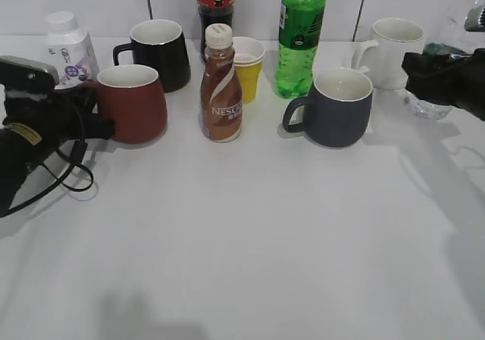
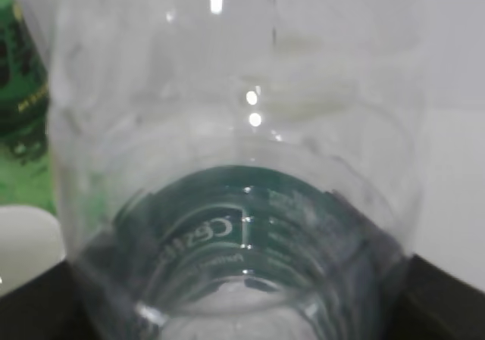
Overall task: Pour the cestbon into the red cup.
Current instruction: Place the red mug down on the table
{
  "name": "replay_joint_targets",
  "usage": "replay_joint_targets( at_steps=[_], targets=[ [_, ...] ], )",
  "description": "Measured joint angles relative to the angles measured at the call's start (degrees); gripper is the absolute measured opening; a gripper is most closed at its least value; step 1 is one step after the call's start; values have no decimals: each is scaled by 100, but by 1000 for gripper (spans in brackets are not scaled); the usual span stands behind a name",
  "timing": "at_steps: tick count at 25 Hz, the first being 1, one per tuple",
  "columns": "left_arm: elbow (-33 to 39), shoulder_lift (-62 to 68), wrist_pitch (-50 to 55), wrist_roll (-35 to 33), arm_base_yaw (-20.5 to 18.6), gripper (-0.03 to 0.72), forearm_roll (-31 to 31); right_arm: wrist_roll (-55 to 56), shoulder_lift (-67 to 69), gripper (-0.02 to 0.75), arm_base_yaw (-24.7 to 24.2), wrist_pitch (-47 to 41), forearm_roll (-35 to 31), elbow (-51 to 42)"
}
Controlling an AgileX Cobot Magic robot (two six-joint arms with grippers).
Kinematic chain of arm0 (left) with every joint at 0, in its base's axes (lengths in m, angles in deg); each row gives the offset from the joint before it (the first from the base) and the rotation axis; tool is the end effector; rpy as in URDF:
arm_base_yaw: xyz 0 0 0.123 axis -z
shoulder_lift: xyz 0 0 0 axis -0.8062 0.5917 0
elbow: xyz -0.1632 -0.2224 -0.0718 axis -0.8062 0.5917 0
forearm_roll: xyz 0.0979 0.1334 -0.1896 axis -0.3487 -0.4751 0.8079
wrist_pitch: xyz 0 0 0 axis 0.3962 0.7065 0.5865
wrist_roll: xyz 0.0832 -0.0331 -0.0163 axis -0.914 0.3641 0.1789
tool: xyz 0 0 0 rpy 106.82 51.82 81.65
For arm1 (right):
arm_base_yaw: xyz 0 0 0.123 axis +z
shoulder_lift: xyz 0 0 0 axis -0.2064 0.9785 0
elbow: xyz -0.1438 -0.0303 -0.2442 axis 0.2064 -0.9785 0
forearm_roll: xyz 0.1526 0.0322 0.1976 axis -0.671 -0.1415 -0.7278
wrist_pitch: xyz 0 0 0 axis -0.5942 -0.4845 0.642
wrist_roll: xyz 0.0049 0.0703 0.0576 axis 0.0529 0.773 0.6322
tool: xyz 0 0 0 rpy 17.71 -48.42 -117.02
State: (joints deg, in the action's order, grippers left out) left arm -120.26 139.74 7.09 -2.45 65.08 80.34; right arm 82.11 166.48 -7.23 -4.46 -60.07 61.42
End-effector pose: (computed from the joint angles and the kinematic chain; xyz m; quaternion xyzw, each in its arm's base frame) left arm 0.3390 -0.0740 0.1104 0.1241 0.7408 -0.0636 0.6571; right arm 0.3229 0.0375 0.1764 -0.0381 0.7671 0.0993 0.6327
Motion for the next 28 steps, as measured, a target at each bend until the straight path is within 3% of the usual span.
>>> replay_joint_targets(
  at_steps=[13,28],
  targets=[
    [161,117,-312,48,0,56,-11,-11,0,475,0,338,-7,0],
    [616,-126,-331,55,0,305,-269,-19,4,475,0,343,197,0]
  ],
)
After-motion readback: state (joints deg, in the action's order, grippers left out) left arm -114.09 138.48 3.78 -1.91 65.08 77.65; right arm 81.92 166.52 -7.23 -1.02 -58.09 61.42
